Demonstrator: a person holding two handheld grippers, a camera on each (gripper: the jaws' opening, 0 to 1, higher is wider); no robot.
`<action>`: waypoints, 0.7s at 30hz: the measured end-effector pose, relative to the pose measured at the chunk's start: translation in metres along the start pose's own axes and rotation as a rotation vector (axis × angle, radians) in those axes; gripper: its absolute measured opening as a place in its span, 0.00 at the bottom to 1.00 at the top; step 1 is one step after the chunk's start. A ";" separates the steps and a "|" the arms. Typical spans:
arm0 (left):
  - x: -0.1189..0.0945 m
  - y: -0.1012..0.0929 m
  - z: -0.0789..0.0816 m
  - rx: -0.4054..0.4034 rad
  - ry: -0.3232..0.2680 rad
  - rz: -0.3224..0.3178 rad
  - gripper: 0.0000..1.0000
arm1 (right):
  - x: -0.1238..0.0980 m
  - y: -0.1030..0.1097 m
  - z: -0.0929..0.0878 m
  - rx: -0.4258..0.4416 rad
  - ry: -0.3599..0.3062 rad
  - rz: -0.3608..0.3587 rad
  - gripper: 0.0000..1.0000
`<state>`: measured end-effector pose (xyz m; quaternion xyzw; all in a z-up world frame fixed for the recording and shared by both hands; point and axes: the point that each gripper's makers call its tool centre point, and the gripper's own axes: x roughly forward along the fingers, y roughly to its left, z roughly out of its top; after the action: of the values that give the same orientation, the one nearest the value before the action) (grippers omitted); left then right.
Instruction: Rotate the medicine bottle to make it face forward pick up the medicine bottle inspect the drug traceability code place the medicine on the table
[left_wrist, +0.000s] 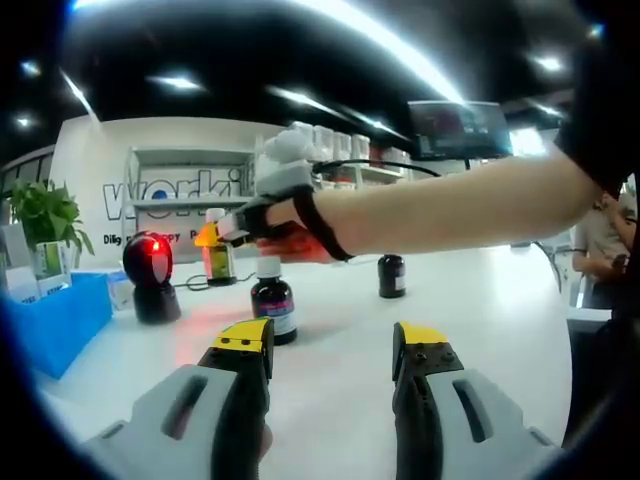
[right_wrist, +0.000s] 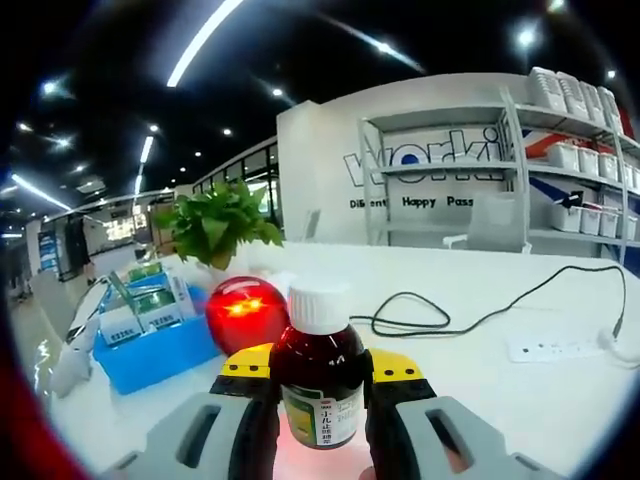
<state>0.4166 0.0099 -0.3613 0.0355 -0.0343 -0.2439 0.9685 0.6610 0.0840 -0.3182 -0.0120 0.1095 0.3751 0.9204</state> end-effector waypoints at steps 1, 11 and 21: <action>0.000 0.000 0.000 0.001 0.000 -0.001 0.38 | 0.000 -0.001 0.000 0.002 -0.001 0.000 0.28; 0.000 0.000 0.000 0.002 0.001 -0.001 0.38 | -0.007 -0.008 0.002 0.016 -0.009 -0.007 0.28; 0.000 -0.001 -0.001 0.006 0.004 0.000 0.38 | -0.025 -0.015 0.028 0.016 -0.059 -0.006 0.28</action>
<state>0.4163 0.0093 -0.3619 0.0388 -0.0333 -0.2436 0.9685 0.6591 0.0586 -0.2868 0.0060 0.0850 0.3715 0.9245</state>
